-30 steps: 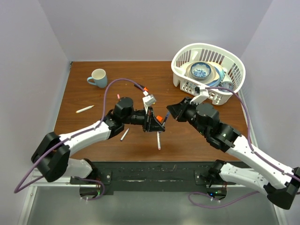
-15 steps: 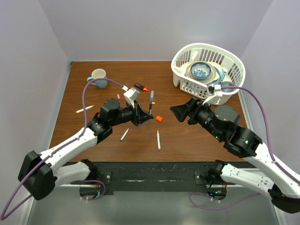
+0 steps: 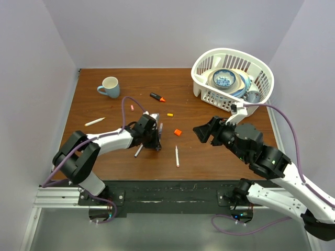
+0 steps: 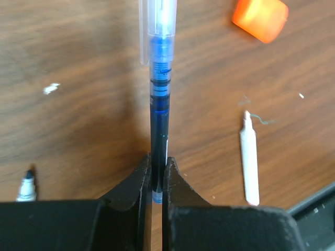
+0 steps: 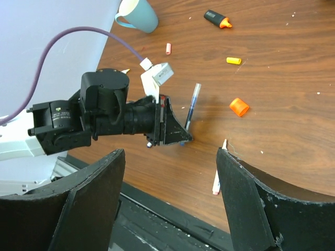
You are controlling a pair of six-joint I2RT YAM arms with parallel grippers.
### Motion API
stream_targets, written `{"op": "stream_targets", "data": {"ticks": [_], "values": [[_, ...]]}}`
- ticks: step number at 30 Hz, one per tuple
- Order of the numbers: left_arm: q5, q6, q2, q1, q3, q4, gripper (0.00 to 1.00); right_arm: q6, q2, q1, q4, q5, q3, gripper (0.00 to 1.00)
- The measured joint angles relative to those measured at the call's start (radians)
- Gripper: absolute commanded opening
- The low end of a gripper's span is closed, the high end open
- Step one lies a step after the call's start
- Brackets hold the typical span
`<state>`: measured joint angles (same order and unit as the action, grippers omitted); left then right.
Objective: Insert the pens into the pen caps
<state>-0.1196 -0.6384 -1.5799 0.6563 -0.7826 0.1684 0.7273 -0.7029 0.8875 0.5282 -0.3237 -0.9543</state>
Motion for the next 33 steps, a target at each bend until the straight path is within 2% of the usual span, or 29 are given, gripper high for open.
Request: {"op": "stream_targets", "data": {"ticks": [9,14,18,23,29,33], "values": [[0.054,-0.07,-0.01,0.005,-0.013,0.035,0.24,-0.008,-0.001,0.0,0.003,0.0,-0.007,0.75],[0.085,-0.088,-0.01,0.02,-0.032,0.085,0.27,-0.011,0.005,0.0,0.003,0.0,-0.007,0.75],[0.098,-0.104,-0.01,0.025,-0.048,0.134,0.33,-0.012,0.011,0.0,0.003,0.0,-0.007,0.75],[0.074,-0.129,0.035,0.025,-0.05,0.165,0.51,-0.018,0.01,0.0,0.006,0.0,-0.021,0.74],[0.159,-0.081,0.157,0.019,-0.153,0.262,0.52,-0.029,-0.001,0.0,0.023,-0.002,-0.028,0.7],[0.172,-0.023,0.187,0.01,-0.177,0.269,0.55,-0.029,-0.028,0.0,0.04,-0.006,-0.004,0.62]]}}
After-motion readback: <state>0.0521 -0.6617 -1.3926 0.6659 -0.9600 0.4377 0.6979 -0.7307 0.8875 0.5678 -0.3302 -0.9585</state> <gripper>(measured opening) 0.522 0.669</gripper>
